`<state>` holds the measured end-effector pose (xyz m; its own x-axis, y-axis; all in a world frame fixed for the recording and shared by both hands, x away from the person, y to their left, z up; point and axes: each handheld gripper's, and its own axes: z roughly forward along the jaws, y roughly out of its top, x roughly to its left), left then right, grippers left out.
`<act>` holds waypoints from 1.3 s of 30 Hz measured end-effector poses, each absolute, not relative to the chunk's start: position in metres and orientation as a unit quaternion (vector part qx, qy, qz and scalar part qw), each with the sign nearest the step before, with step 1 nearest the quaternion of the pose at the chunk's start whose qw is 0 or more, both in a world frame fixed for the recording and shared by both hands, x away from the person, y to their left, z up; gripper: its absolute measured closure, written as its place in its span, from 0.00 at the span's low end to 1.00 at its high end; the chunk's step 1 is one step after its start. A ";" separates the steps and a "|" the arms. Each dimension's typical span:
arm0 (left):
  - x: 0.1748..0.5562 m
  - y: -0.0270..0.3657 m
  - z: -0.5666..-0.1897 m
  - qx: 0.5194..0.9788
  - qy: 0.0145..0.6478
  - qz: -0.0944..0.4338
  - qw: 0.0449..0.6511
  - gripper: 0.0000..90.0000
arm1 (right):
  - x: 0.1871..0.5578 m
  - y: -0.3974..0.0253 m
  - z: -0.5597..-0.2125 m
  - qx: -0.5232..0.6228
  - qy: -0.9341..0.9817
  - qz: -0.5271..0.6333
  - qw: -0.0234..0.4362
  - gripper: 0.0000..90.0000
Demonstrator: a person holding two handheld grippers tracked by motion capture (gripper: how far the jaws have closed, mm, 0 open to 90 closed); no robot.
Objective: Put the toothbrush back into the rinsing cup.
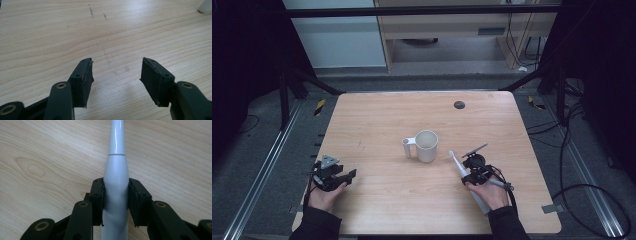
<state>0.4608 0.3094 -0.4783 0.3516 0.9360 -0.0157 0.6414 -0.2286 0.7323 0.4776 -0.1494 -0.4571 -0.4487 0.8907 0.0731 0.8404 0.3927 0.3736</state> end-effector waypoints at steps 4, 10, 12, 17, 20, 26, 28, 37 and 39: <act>0.461 0.309 -0.478 0.752 0.524 0.221 0.333 0.47 | 0.474 -0.154 -0.446 0.521 0.825 0.205 0.079 0.75; 0.461 0.309 -0.478 0.752 0.524 0.220 0.334 0.47 | 0.470 -0.162 -0.430 0.526 0.809 0.246 0.092 0.75; 0.461 0.309 -0.478 0.751 0.524 0.220 0.335 0.47 | 0.469 -0.165 -0.426 0.526 0.802 0.265 0.099 0.75; 0.461 0.309 -0.478 0.749 0.525 0.221 0.338 0.47 | 0.468 -0.173 -0.421 0.529 0.780 0.312 0.118 0.75; 0.460 0.309 -0.478 0.748 0.526 0.222 0.339 0.47 | 0.467 -0.177 -0.418 0.532 0.764 0.340 0.130 0.75; 0.460 0.309 -0.477 0.748 0.525 0.224 0.339 0.47 | 0.465 -0.184 -0.412 0.530 0.735 0.391 0.160 0.75; 0.460 0.309 -0.477 0.748 0.525 0.225 0.339 0.47 | 0.465 -0.185 -0.409 0.522 0.728 0.409 0.174 0.75; 0.459 0.309 -0.477 0.745 0.525 0.227 0.344 0.47 | 0.466 -0.182 -0.395 0.508 0.688 0.471 0.215 0.75; 0.460 0.309 -0.477 0.745 0.525 0.228 0.344 0.47 | 0.467 -0.179 -0.391 0.505 0.679 0.484 0.222 0.75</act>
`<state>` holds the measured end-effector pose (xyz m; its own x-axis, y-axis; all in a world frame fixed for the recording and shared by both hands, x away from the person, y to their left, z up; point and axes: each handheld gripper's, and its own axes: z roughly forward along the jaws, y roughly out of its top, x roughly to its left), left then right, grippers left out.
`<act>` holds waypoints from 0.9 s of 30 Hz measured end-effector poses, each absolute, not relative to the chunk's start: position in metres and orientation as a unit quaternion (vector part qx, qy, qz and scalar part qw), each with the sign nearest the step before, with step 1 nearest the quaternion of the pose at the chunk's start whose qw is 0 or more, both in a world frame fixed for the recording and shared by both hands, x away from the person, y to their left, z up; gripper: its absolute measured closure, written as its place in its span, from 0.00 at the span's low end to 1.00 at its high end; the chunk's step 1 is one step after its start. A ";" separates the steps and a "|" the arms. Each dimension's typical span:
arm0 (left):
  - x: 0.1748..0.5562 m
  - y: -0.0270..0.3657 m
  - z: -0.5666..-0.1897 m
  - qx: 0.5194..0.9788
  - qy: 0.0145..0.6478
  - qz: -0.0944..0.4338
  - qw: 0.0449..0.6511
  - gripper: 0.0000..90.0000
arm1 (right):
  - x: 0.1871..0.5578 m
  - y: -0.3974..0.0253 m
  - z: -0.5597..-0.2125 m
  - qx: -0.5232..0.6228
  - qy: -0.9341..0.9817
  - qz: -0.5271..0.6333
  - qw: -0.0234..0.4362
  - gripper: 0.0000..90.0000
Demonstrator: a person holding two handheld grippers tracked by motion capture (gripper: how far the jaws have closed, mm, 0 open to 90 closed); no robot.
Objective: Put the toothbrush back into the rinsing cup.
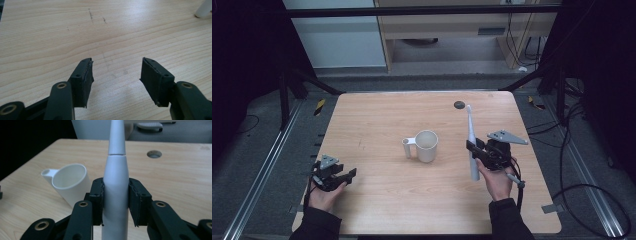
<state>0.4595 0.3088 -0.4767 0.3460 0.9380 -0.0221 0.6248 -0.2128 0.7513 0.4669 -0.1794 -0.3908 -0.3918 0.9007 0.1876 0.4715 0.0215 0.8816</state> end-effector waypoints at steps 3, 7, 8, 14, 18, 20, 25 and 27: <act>0.459 0.309 -0.476 0.744 0.524 0.230 0.345 0.47 | 0.469 -0.174 -0.385 0.499 0.669 0.501 0.229 0.75; 0.459 0.310 -0.476 0.744 0.523 0.231 0.345 0.48 | 0.474 -0.168 -0.378 0.495 0.656 0.520 0.234 0.75; 0.459 0.310 -0.476 0.744 0.523 0.231 0.345 0.48 | 0.475 -0.166 -0.377 0.494 0.652 0.524 0.236 0.75; 0.458 0.310 -0.475 0.740 0.525 0.236 0.348 0.50 | 0.484 -0.158 -0.369 0.492 0.630 0.550 0.242 0.75; 0.458 0.311 -0.476 0.739 0.526 0.236 0.348 0.52 | 0.490 -0.152 -0.366 0.489 0.619 0.562 0.248 0.74; 0.458 0.311 -0.475 0.740 0.525 0.236 0.348 0.52 | 0.493 -0.148 -0.365 0.488 0.613 0.568 0.250 0.75; 0.458 0.311 -0.475 0.736 0.527 0.239 0.351 0.52 | 0.499 -0.142 -0.361 0.486 0.602 0.580 0.255 0.75; 0.458 0.311 -0.475 0.736 0.527 0.240 0.351 0.52 | 0.502 -0.139 -0.360 0.485 0.598 0.584 0.257 0.75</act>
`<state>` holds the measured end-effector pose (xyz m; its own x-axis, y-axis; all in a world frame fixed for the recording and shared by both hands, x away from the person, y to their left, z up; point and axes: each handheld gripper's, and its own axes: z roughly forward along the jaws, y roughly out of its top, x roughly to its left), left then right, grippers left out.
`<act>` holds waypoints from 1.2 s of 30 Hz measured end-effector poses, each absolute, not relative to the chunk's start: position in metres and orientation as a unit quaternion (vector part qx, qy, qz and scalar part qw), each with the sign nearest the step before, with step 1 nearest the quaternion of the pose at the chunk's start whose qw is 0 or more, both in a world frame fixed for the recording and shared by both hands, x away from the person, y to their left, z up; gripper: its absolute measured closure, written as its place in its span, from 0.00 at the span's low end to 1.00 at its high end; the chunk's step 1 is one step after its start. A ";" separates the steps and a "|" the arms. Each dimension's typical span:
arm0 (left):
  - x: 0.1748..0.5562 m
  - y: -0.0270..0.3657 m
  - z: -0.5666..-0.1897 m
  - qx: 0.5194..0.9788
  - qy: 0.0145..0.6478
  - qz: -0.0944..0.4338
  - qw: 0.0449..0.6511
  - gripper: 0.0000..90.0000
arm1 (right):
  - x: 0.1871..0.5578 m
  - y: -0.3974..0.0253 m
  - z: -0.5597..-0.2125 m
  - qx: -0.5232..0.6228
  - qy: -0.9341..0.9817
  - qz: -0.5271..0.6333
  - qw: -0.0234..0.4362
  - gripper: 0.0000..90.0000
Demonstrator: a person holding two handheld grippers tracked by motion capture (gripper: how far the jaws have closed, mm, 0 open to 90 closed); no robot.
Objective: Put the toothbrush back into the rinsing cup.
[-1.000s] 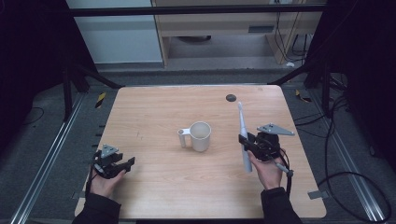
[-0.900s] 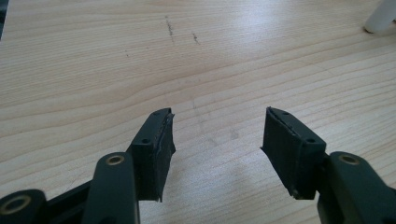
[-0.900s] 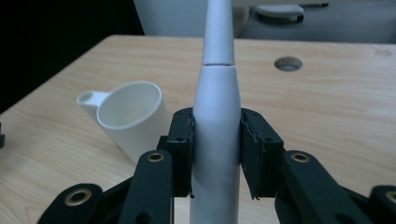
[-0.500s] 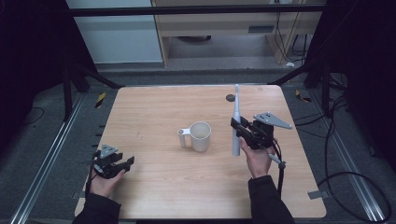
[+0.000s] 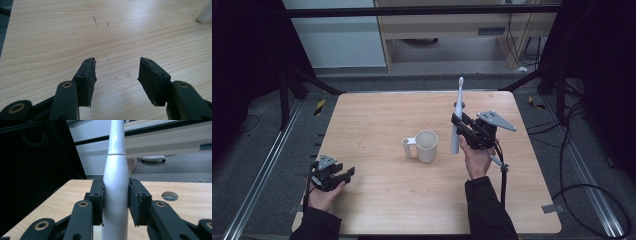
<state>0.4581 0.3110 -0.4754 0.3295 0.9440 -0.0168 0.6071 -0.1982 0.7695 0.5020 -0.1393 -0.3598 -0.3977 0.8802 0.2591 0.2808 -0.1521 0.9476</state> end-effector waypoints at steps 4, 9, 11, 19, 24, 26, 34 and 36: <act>0.458 0.311 -0.475 0.736 0.526 0.241 0.351 0.52 | 0.508 -0.134 -0.357 0.484 0.594 0.589 0.256 0.75; 0.458 0.311 -0.475 0.736 0.526 0.240 0.352 0.52 | 0.513 -0.127 -0.355 0.480 0.591 0.596 0.255 0.75; 0.458 0.311 -0.475 0.736 0.526 0.239 0.352 0.52 | 0.515 -0.124 -0.354 0.479 0.591 0.598 0.254 0.74; 0.458 0.311 -0.475 0.737 0.524 0.241 0.353 0.52 | 0.523 -0.109 -0.352 0.474 0.589 0.605 0.250 0.74; 0.458 0.311 -0.475 0.737 0.525 0.240 0.353 0.52 | 0.527 -0.102 -0.351 0.472 0.588 0.609 0.245 0.74; 0.458 0.311 -0.475 0.737 0.525 0.240 0.353 0.52 | 0.528 -0.098 -0.351 0.469 0.590 0.610 0.246 0.74; 0.459 0.311 -0.475 0.737 0.525 0.240 0.353 0.52 | 0.536 -0.089 -0.354 0.469 0.590 0.611 0.241 0.75; 0.459 0.311 -0.475 0.737 0.525 0.239 0.353 0.52 | 0.538 -0.086 -0.355 0.470 0.590 0.611 0.241 0.75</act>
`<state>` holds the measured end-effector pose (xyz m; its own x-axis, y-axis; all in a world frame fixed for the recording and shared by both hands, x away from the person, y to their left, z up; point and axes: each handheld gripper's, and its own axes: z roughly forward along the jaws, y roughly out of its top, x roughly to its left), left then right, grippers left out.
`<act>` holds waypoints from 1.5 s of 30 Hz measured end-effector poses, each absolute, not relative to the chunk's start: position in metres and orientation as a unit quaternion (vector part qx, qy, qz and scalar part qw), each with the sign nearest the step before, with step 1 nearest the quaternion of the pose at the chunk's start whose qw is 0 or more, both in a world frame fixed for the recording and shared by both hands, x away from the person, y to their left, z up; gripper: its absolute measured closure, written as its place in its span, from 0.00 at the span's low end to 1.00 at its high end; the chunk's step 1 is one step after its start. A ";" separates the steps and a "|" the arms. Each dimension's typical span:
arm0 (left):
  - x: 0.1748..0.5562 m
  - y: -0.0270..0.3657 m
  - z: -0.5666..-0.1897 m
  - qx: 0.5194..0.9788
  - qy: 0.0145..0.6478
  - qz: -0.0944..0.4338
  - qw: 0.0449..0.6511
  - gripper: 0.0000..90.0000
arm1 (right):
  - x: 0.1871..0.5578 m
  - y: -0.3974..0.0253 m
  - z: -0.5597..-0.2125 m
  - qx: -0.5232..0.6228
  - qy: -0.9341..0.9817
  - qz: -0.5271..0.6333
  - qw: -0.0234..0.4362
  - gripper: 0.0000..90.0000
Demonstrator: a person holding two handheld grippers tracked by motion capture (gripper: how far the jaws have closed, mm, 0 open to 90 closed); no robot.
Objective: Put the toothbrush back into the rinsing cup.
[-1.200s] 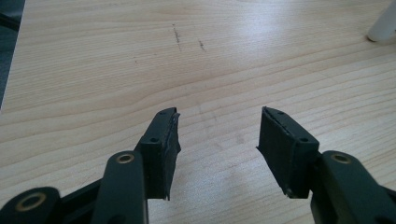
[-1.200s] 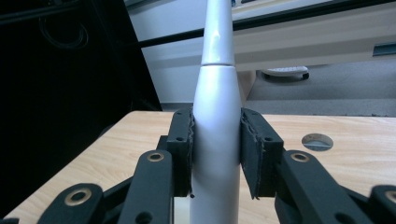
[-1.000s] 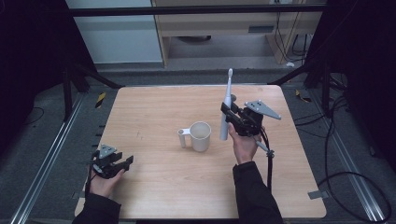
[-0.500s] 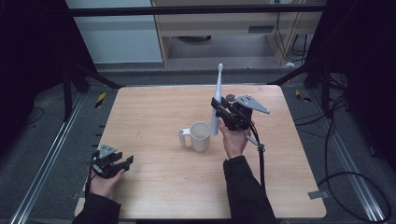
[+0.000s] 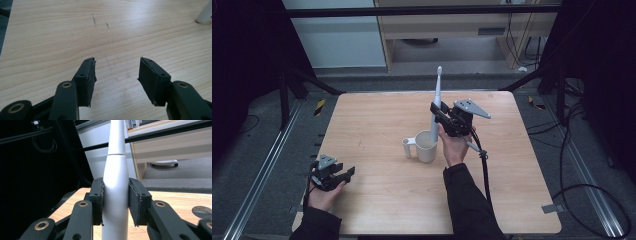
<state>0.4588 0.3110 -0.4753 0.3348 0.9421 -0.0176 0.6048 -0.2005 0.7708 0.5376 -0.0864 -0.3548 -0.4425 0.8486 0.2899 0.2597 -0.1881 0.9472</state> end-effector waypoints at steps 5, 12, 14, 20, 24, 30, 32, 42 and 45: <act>0.459 0.311 -0.475 0.737 0.525 0.239 0.353 0.52 | 0.542 -0.081 -0.359 0.471 0.592 0.610 0.237 0.75; 0.459 0.311 -0.475 0.737 0.524 0.239 0.353 0.52 | 0.549 -0.074 -0.366 0.473 0.596 0.605 0.234 0.74; 0.459 0.311 -0.475 0.737 0.524 0.239 0.353 0.52 | 0.551 -0.072 -0.369 0.475 0.598 0.602 0.232 0.74; 0.459 0.311 -0.475 0.737 0.524 0.240 0.354 0.52 | 0.557 -0.066 -0.376 0.480 0.604 0.594 0.228 0.74; 0.459 0.311 -0.475 0.737 0.524 0.240 0.354 0.51 | 0.559 -0.063 -0.381 0.484 0.608 0.587 0.227 0.74; 0.459 0.311 -0.475 0.737 0.524 0.240 0.353 0.51 | 0.562 -0.058 -0.386 0.484 0.616 0.579 0.225 0.74; 0.459 0.311 -0.475 0.737 0.524 0.240 0.353 0.51 | 0.562 -0.057 -0.388 0.485 0.619 0.576 0.223 0.74; 0.459 0.311 -0.475 0.737 0.524 0.240 0.353 0.51 | 0.563 -0.052 -0.399 0.487 0.632 0.561 0.220 0.74; 0.459 0.311 -0.475 0.737 0.524 0.240 0.353 0.51 | 0.563 -0.051 -0.403 0.488 0.636 0.555 0.220 0.74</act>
<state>0.4592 0.3112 -0.4753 0.3355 0.9419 -0.0160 0.6027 -0.2016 0.7721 0.5627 -0.0511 -0.4031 -0.4273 0.8653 0.2619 0.3765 -0.0930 0.9217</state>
